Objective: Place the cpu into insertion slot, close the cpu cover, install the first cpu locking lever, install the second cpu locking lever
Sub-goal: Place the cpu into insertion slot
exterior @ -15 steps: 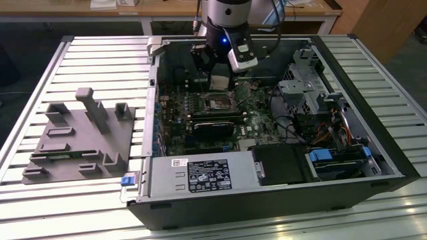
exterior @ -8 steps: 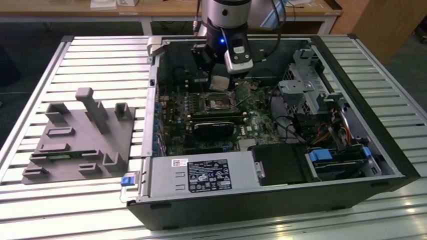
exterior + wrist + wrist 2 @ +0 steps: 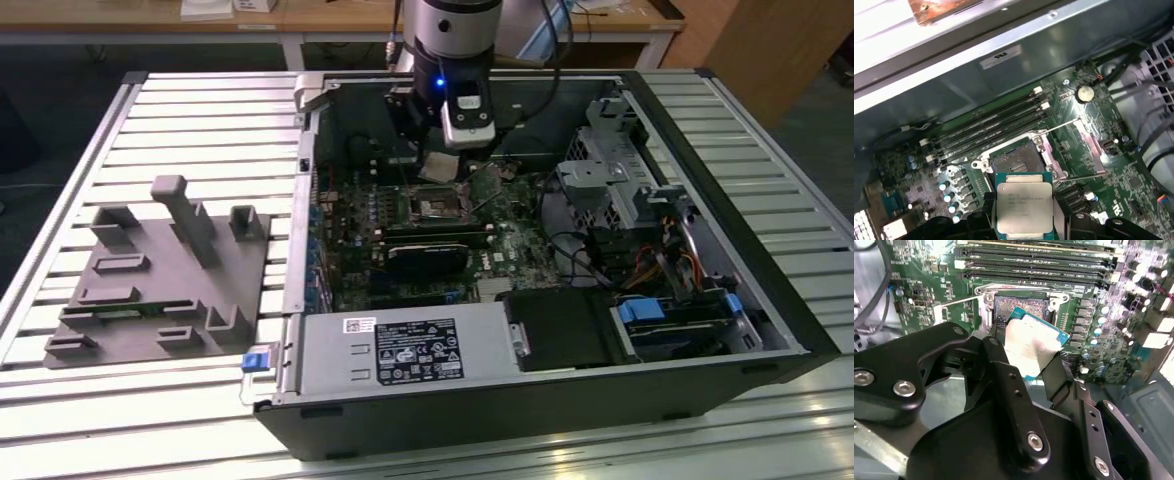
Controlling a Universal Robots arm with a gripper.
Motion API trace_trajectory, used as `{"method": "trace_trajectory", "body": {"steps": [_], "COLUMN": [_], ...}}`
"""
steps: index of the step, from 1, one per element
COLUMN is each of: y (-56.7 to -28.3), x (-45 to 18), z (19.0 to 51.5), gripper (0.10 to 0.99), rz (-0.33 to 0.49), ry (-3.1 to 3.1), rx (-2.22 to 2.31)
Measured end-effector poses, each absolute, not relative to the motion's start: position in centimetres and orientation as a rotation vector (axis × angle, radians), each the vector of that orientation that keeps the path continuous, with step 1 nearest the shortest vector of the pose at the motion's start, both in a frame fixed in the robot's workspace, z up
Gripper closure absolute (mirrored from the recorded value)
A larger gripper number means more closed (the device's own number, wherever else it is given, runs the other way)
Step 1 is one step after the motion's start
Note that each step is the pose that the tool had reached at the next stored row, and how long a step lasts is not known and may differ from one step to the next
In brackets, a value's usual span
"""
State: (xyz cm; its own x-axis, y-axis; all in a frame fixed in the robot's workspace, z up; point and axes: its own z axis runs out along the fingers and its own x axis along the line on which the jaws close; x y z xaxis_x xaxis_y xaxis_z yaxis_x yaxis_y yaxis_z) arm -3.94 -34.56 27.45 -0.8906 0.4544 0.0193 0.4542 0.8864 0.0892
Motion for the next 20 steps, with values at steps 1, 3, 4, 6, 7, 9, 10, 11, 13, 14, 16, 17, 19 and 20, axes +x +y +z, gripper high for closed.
{"method": "trace_trajectory", "body": {"steps": [1, 3, 4, 6, 7, 9, 10, 11, 13, 14, 16, 17, 19, 20], "y": [-34.56, -34.56, -34.56, -34.56, -34.56, -34.56, -34.56, -34.56, -34.56, -34.56, -34.56, -34.56, -34.56, -34.56], "x": [-3.94, -3.94, -3.94, -3.94, -3.94, -3.94, -3.94, -3.94, -3.94, -3.94, -3.94, -3.94, -3.94, -3.94], "z": [27.43, 27.39, 27.37, 27.34, 27.32, 27.28, 27.26, 27.24, 27.18, 27.15, 27.09, 27.06, 26.99, 26.96], "gripper": [0.549, 0.549, 0.549, 0.549, 0.549, 0.549, 0.549, 0.549, 0.549, 0.549, 0.549, 0.549, 0.549, 0.549], "rz": [0.143, 0.143, 0.143, 0.143, 0.143, 0.143, 0.143, 0.142, 0.142, 0.142, 0.141, 0.141, 0.141, 0.14], "ry": [3.042, 3.03, 3.024, 3.01, 3.003, 2.987, 2.979, 2.969, 2.95, 2.939, 2.918, 2.907, 2.884, 2.872], "rx": [0.758, 0.802, 0.823, 0.865, 0.887, 0.935, 0.959, 0.985, 1.038, 1.066, 1.118, 1.144, 1.197, 1.222]}}
